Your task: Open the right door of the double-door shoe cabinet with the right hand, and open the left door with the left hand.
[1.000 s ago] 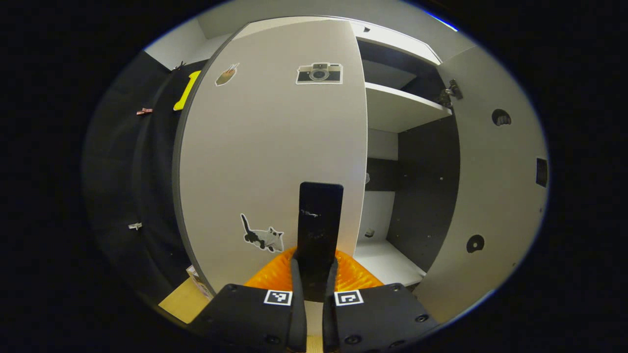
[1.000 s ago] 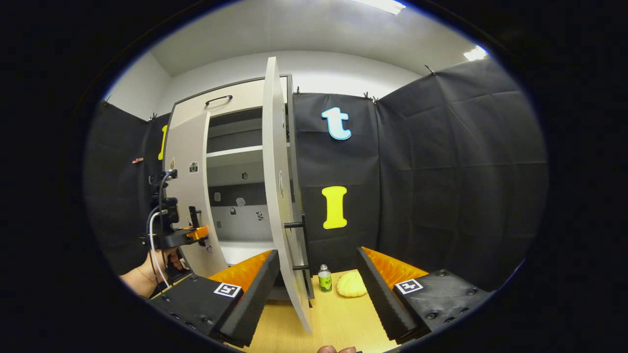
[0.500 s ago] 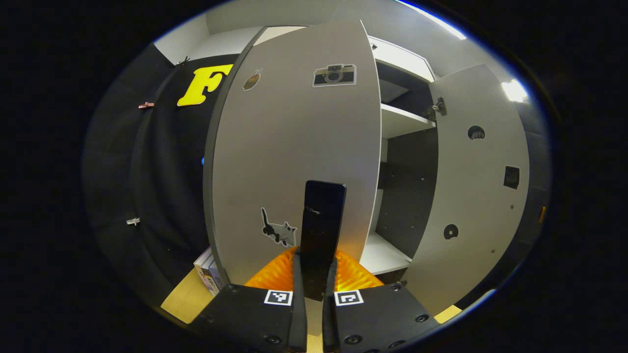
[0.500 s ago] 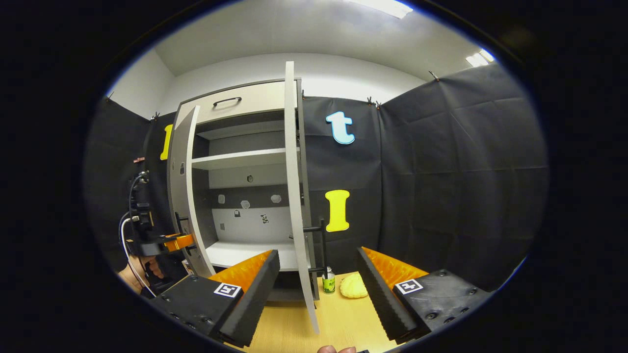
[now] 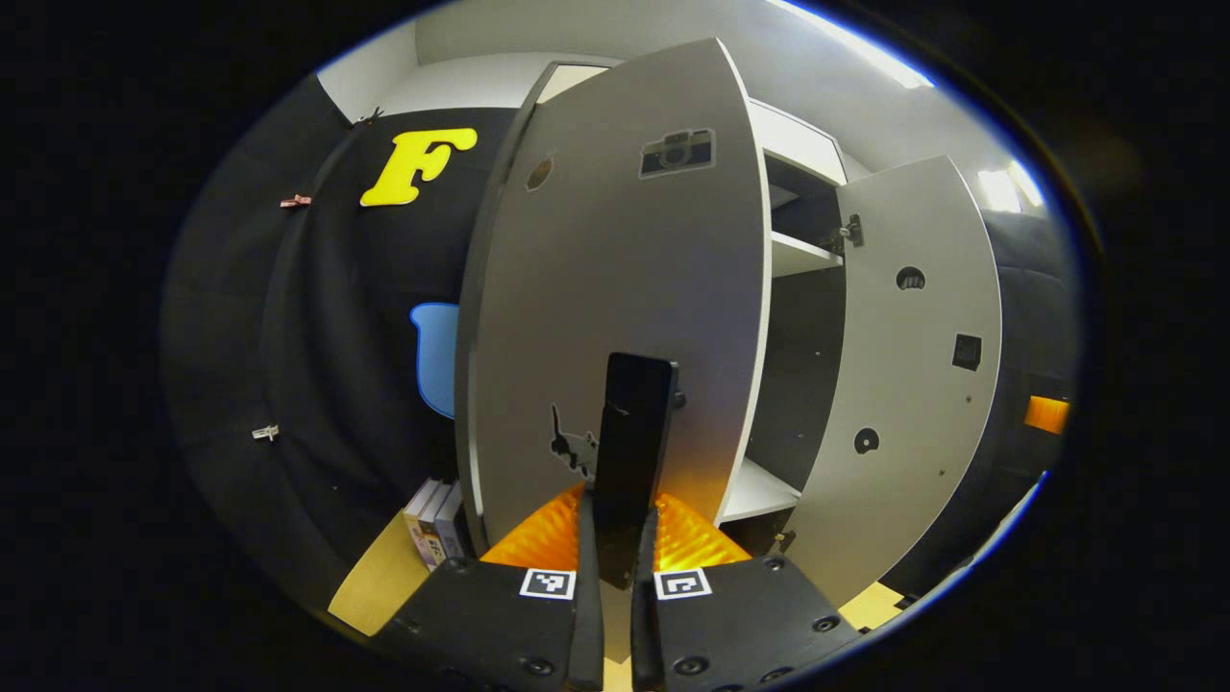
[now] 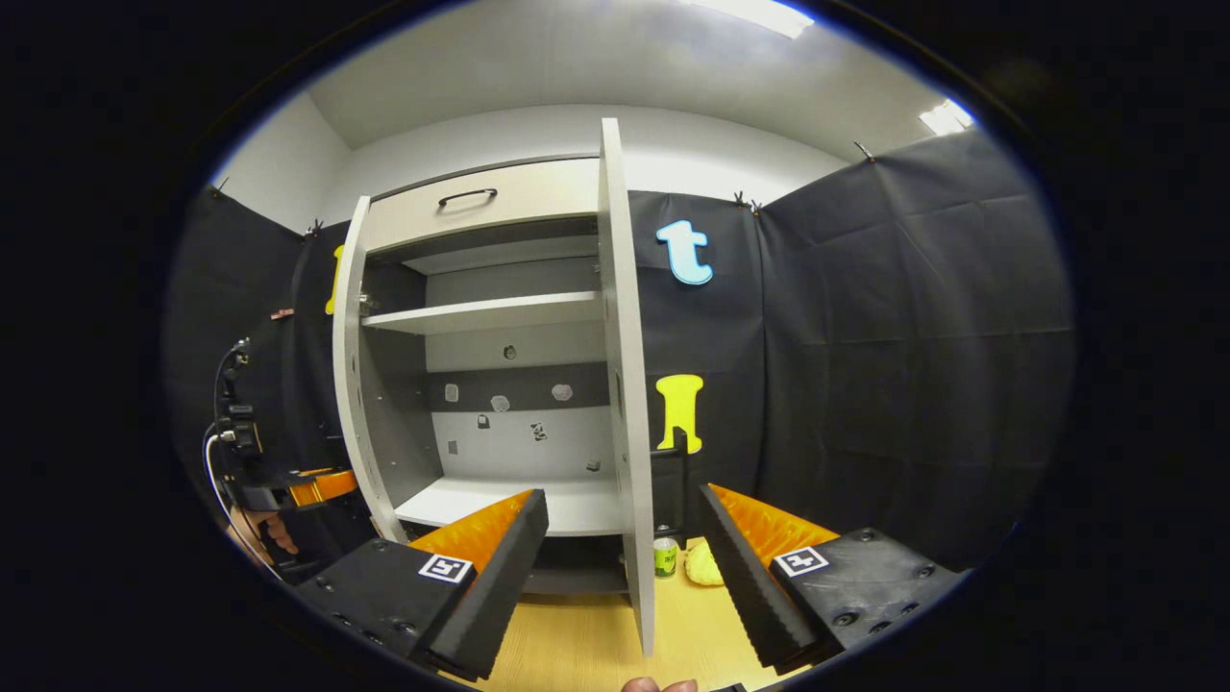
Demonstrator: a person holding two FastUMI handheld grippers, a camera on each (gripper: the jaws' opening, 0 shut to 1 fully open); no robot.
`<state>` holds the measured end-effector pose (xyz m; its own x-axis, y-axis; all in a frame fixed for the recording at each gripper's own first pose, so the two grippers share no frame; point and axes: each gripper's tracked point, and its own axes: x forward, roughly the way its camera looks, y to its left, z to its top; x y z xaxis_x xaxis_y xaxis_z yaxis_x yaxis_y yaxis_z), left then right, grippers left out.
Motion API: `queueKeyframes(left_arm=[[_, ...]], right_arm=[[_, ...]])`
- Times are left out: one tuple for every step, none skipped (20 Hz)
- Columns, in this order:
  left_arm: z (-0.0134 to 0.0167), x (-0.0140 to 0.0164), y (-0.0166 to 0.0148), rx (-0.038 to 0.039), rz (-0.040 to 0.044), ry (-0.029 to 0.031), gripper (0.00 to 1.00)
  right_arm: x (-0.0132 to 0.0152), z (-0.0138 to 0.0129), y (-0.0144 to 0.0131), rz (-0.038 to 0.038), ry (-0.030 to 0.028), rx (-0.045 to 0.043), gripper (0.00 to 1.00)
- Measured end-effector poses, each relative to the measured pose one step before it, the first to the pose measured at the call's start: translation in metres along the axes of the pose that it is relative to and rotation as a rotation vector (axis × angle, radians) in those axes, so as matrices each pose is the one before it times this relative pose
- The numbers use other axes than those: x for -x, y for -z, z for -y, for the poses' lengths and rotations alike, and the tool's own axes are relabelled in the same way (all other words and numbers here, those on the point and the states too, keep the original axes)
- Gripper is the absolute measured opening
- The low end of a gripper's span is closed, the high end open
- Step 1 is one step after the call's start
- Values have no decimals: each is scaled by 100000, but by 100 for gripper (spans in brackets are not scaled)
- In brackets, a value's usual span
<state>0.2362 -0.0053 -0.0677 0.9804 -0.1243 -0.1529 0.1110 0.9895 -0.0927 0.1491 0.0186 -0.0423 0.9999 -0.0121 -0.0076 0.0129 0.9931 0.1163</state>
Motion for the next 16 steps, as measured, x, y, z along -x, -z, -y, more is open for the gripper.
queueKeyframes(left_arm=[[-231, 103, 135, 739, 362, -966, 16], [-277, 130, -19, 53, 194, -1235, 16], [-130, 112, -94, -445, 298, -773, 16], [-322, -41, 22, -423, -442, -494, 14], [-310, 0, -27, -76, 148, -376, 14], [-331, -75, 78, 485, -514, -106, 14], [-185, 362, -153, 435, 367, 407, 12], [-161, 97, -141, 738, 747, 208, 13], [-294, 53, -37, 828, 559, -112, 13], [-212, -23, -200, 733, 659, -428, 13], [-357, -6, -1, 794, 233, -1070, 13], [-365, 1, -165, 634, 330, -1746, 12], [-440, -56, -32, 35, -70, -2024, 10], [-534, 62, -123, -1198, -185, -1658, 14], [-110, -330, -120, -823, 679, 1697, 7], [312, 48, 392, 528, -1490, 1988, 5]], right_arm=[[-165, -271, -58, 223, -578, -199, 98], [-13, -206, -66, 69, -514, -368, 98], [-13, -283, -56, 665, -894, -253, 98], [-120, -104, -138, 381, -405, -176, 98], [-149, -236, -15, 467, -1278, 137, 98], [-84, -87, 9, 162, -653, 605, 98], [76, -61, -37, 343, -986, 838, 98], [86, -41, 45, 27, -740, 815, 98], [170, -122, 114, -328, -862, 511, 98], [188, -114, 1, -163, -806, 157, 98], [-57, -187, -49, -322, -760, -171, 98], [165, -177, -43, -178, -1124, -96, 98], [40, -268, -100, 3, -1041, 338, 98], [44, -508, -8, 422, -868, 476, 98], [-335, -378, 190, 265, -693, 578, 98], [179, -165, 33, 217, -533, 338, 98]])
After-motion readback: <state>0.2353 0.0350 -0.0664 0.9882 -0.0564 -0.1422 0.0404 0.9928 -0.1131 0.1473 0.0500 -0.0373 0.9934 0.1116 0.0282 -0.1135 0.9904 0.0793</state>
